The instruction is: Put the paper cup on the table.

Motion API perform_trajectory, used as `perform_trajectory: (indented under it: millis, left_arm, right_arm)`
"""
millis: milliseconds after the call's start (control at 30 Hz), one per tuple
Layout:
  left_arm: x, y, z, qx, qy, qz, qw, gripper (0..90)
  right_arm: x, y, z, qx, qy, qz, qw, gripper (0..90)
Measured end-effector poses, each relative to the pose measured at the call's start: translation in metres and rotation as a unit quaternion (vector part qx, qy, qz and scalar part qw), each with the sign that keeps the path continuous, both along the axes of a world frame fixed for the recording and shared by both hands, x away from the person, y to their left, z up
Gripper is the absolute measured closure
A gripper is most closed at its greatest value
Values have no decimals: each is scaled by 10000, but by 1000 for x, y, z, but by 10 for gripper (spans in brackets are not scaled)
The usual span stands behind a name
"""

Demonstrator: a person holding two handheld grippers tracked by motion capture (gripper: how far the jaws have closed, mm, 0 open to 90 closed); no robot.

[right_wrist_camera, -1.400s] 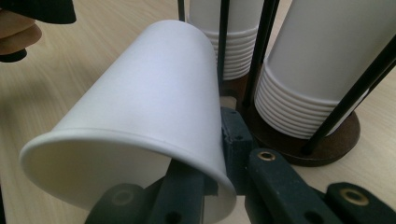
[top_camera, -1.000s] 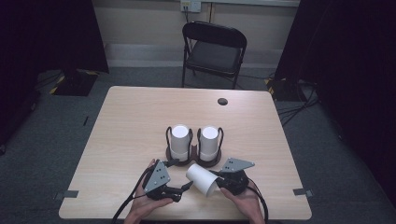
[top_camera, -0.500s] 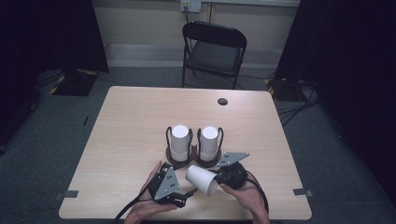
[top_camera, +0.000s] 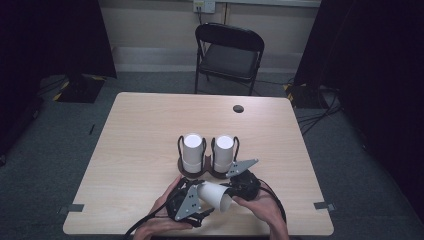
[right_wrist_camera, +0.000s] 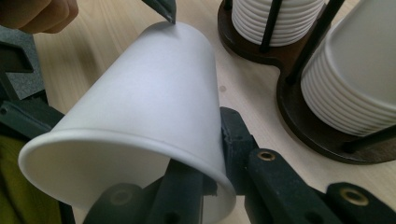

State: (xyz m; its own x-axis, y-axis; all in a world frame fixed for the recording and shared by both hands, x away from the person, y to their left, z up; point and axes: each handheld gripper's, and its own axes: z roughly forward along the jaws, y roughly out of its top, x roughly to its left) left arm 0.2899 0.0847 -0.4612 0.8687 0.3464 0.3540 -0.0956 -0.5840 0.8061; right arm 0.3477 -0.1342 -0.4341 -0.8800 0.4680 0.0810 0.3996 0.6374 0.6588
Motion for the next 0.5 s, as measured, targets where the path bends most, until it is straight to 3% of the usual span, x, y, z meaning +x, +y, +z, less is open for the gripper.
perform_trajectory:
  millis: [133, 267, 367, 500]
  left_arm:
    - [1, -2, -1, 9, -96, -48, 9999, 137]
    - [2, -4, -2, -155, -99, -125, 9998, 117]
    - [2, -9, -3, -76, -157, -194, 9997, 109]
    - [0, -19, -5, 121, -265, -98, 9995, 132]
  right_arm:
    - [2, 4, -1, -34, 43, 22, 10000, 868]
    - [3, 4, 1, -23, 2, -33, 10000, 868]
    - [4, 5, 1, -20, 15, 1, 10000, 871]
    - [5, 6, 2, 62, 64, 26, 10000, 881]
